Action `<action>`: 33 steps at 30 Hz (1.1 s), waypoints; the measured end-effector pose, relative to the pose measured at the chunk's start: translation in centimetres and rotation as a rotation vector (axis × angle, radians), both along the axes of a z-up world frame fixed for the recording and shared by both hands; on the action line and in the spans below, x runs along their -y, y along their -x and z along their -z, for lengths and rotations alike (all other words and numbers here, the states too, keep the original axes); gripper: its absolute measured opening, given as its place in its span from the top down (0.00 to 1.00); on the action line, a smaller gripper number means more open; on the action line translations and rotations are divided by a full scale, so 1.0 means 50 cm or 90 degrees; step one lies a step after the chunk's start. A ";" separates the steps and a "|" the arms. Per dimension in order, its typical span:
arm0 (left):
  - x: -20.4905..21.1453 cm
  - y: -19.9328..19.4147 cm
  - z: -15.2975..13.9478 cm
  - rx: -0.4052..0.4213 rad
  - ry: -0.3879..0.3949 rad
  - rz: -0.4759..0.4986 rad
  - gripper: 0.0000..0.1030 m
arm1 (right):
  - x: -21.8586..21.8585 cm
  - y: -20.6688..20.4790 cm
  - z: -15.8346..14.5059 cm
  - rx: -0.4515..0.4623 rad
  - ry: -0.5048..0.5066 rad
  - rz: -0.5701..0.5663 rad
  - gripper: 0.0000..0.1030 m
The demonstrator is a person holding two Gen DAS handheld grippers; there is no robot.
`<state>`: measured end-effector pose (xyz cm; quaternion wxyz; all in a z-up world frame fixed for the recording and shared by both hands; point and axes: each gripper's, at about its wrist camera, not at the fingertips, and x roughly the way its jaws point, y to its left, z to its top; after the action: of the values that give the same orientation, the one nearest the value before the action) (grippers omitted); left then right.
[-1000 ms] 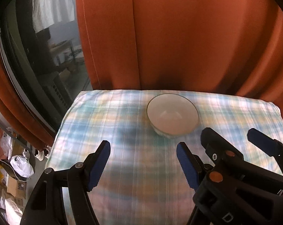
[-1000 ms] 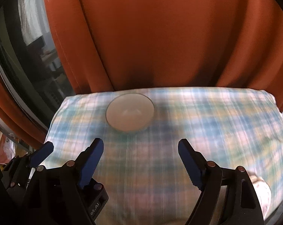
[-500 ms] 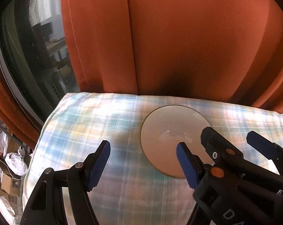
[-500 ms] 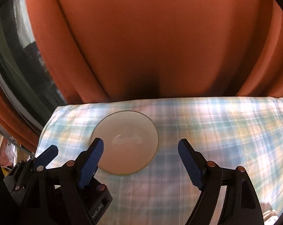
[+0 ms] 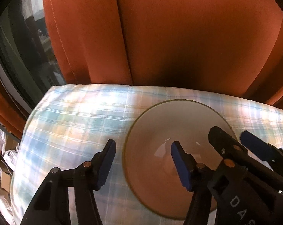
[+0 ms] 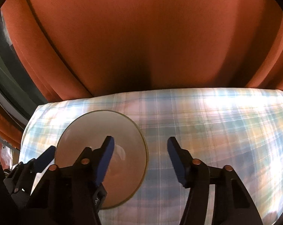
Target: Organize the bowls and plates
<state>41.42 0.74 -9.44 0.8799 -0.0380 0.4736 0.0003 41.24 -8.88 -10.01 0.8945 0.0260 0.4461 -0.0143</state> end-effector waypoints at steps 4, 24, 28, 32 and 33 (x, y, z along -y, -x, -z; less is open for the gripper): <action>0.006 -0.011 0.013 -0.005 -0.019 -0.001 0.61 | 0.007 -0.016 0.018 -0.014 -0.005 0.003 0.65; -0.011 -0.006 0.007 -0.039 -0.005 -0.007 0.70 | 0.009 -0.022 0.032 -0.041 -0.037 0.012 0.80; -0.016 0.004 -0.008 -0.034 0.001 -0.007 0.70 | 0.007 -0.018 0.022 -0.038 -0.035 0.014 0.80; -0.023 0.015 -0.035 -0.022 0.002 -0.007 0.70 | -0.002 -0.010 -0.001 -0.030 -0.029 0.009 0.79; -0.024 0.018 -0.043 -0.020 0.002 -0.007 0.70 | -0.004 -0.007 -0.008 -0.028 -0.028 0.009 0.79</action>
<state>40.50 1.94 -7.31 0.8722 -0.0418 0.4873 0.0047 41.61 -8.68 -9.61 0.8836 0.0485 0.4655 -0.0112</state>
